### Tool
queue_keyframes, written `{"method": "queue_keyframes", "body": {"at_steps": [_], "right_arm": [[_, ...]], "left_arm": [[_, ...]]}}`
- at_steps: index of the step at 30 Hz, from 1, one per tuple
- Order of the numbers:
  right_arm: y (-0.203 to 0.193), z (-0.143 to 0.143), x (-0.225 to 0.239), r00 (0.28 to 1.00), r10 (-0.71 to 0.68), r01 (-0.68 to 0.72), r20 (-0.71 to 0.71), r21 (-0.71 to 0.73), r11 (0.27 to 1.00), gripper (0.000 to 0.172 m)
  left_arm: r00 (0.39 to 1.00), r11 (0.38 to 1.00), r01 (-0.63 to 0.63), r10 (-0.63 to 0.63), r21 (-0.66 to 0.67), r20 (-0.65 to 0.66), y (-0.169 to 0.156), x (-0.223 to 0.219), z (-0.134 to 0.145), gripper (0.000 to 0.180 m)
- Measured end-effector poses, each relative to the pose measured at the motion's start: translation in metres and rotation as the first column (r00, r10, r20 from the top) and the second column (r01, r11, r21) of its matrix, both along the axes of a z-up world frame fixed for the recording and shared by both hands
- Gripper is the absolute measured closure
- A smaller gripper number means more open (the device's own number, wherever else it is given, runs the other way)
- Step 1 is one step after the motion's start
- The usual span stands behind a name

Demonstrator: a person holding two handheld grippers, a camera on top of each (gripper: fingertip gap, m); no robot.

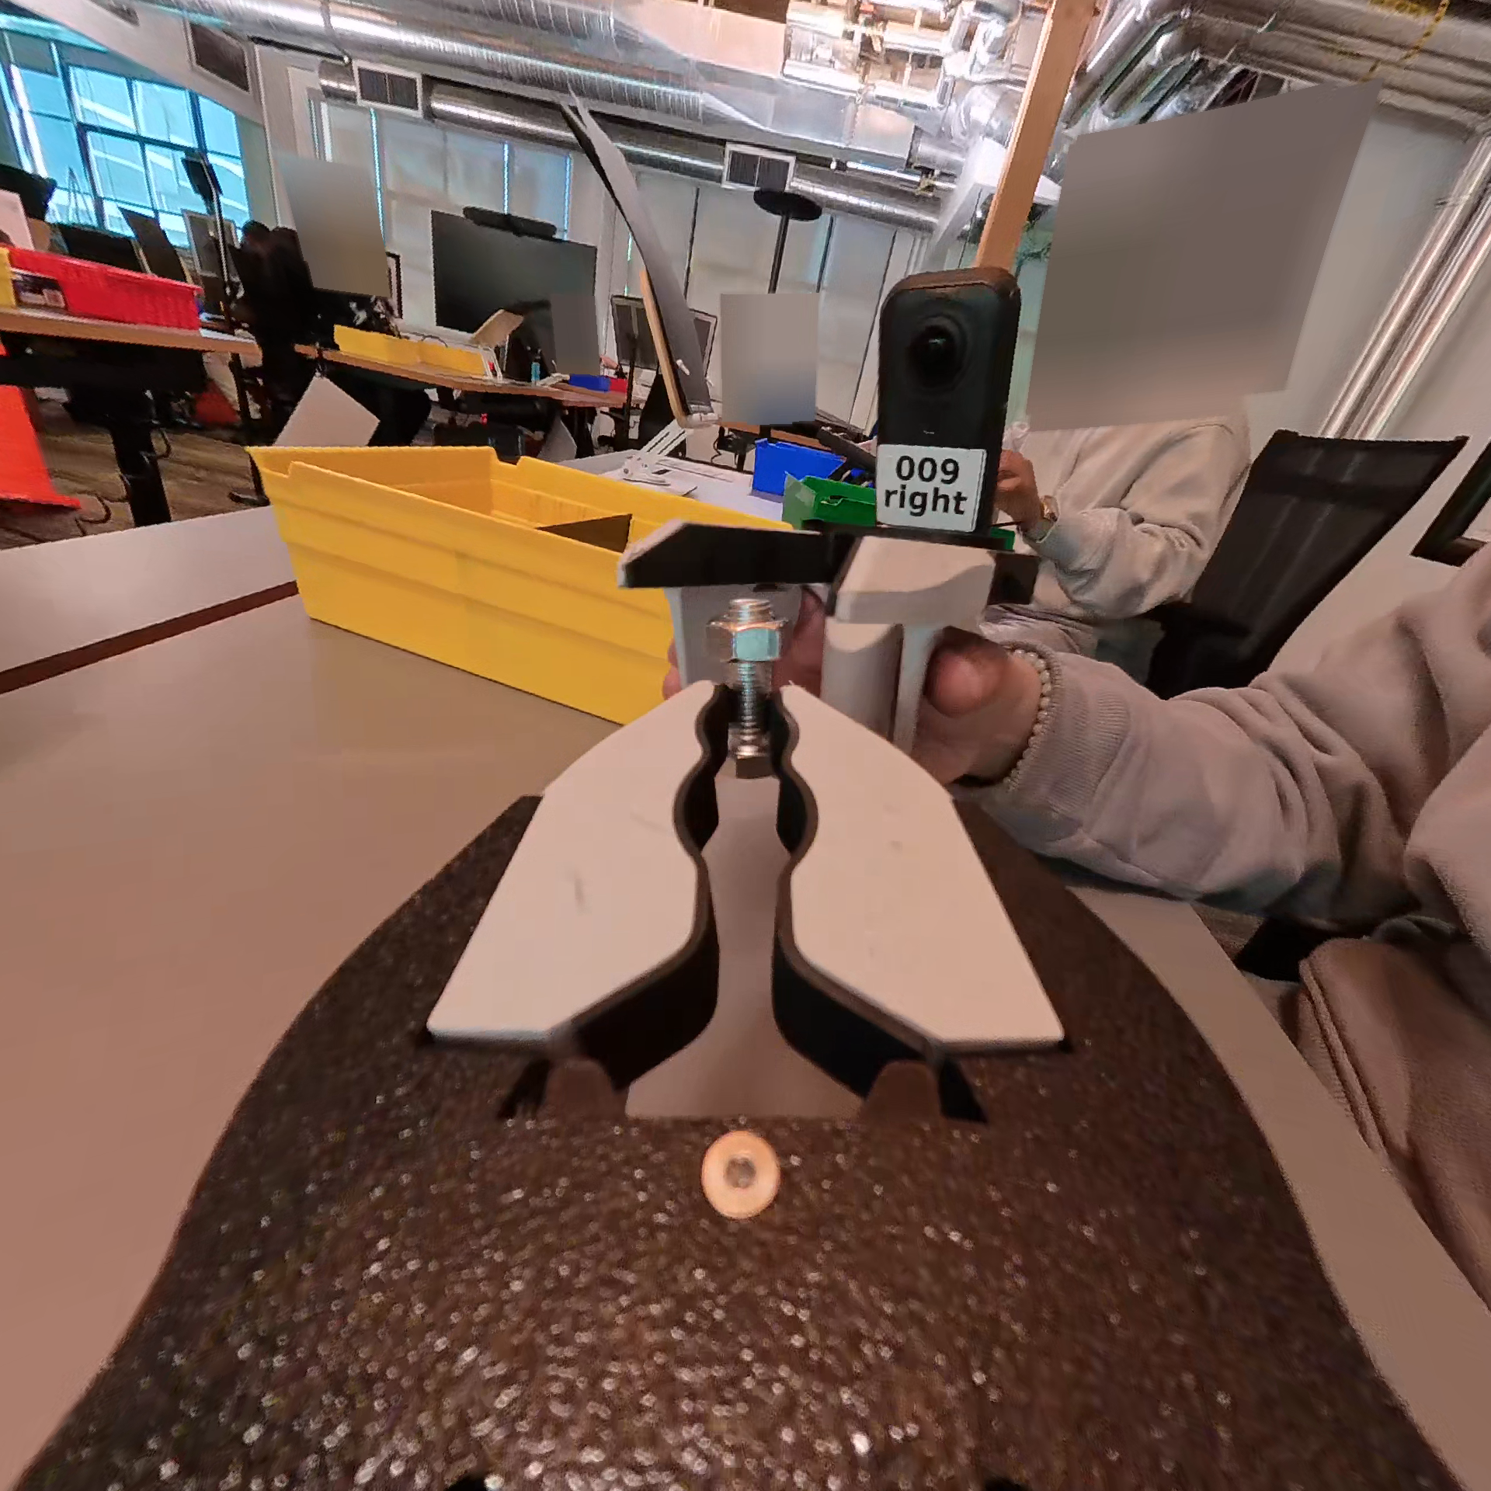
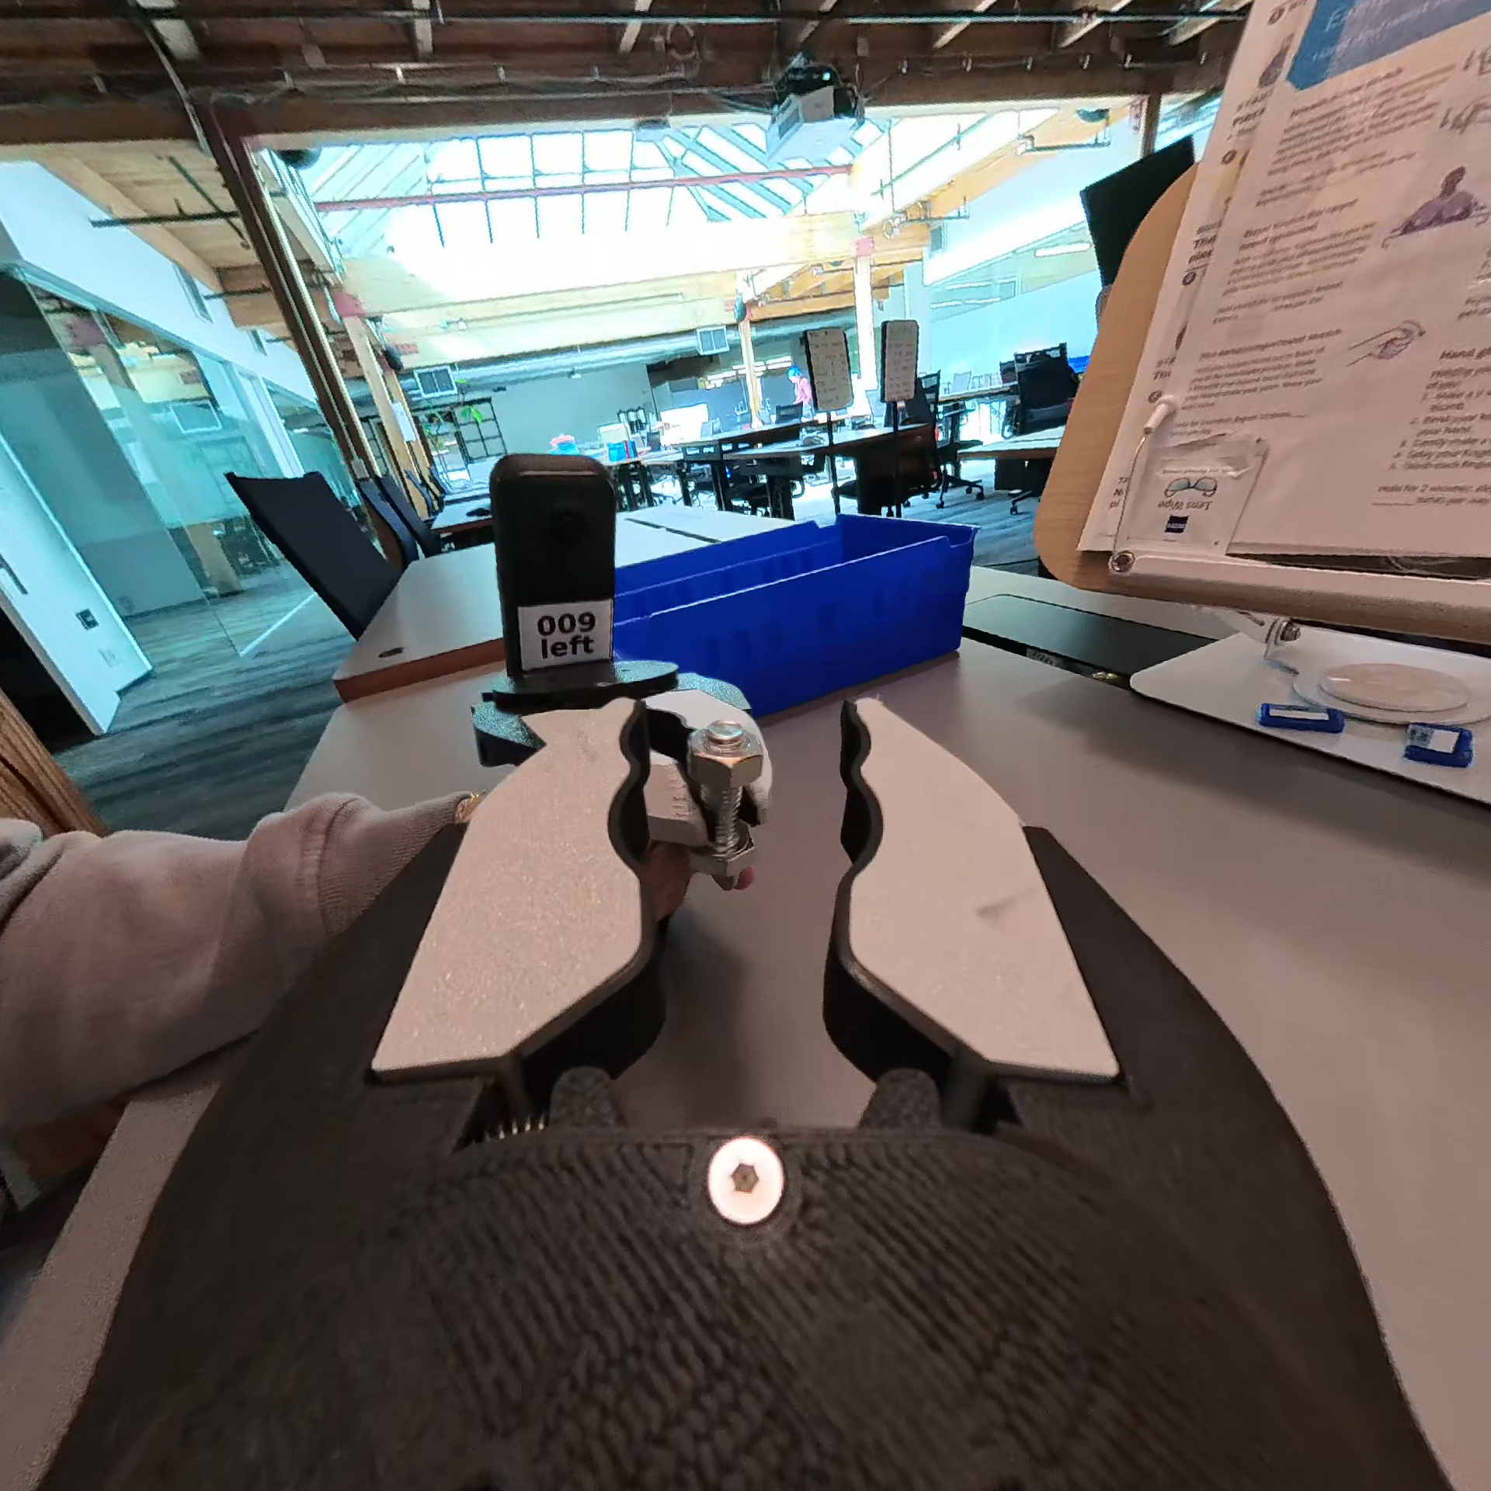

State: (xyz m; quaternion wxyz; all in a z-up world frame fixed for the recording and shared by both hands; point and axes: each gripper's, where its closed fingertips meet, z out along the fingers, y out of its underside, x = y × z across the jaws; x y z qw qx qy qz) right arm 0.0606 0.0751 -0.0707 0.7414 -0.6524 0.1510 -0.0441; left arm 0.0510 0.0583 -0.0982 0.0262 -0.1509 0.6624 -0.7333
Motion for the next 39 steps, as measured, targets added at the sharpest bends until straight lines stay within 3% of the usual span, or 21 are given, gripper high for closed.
{"method": "queue_keyframes", "body": {"at_steps": [5, 16, 18, 19, 20, 26, 34, 39], "right_arm": [[0.004, -0.004, -0.003, 1.0, 0.002, -0.002, 0.02, -0.026, 1.0, 0.134], [0.004, -0.004, -0.002, 1.0, -0.01, 0.01, 0.005, -0.012, 1.0, 0.132], [-0.003, -0.002, 0.008, 0.998, -0.053, 0.053, -0.018, 0.004, 0.999, 0.131], [-0.011, -0.002, 0.018, 0.992, -0.117, 0.118, -0.039, 0.014, 0.993, 0.14], [-0.018, -0.001, 0.025, 0.986, -0.156, 0.159, -0.055, 0.035, 0.987, 0.135], [0.0, 0.008, -0.004, 0.999, -0.007, 0.005, 0.039, 0.039, 0.999, 0.124], [0.004, -0.001, 0.0, 0.999, -0.038, 0.038, 0.029, -0.005, 0.999, 0.13], [-0.005, -0.001, 0.01, 0.996, -0.087, 0.088, 0.032, -0.03, 0.996, 0.12]], "left_arm": [[1.0, 0.999, -0.021, 0.021, -0.03, 0.012, 0.006, 0.0, 0.001, 0.172], [0.997, 0.997, -0.052, 0.055, -0.058, 0.048, 0.007, -0.004, 0.008, 0.172], [0.996, 0.993, -0.075, 0.079, -0.092, 0.043, 0.015, -0.001, 0.012, 0.172], [0.995, 0.991, -0.083, 0.088, -0.101, 0.046, 0.019, 0.0, 0.014, 0.172], [0.994, 0.99, -0.096, 0.101, -0.099, 0.049, 0.022, 0.002, 0.014, 0.172], [0.989, 0.991, -0.124, 0.127, -0.046, 0.07, 0.016, 0.004, 0.006, 0.172], [0.987, 0.994, -0.11, 0.11, -0.009, 0.114, 0.003, -0.003, 0.005, 0.172], [0.985, 0.99, -0.139, 0.142, -0.037, 0.096, 0.009, 0.003, 0.009, 0.172]]}}
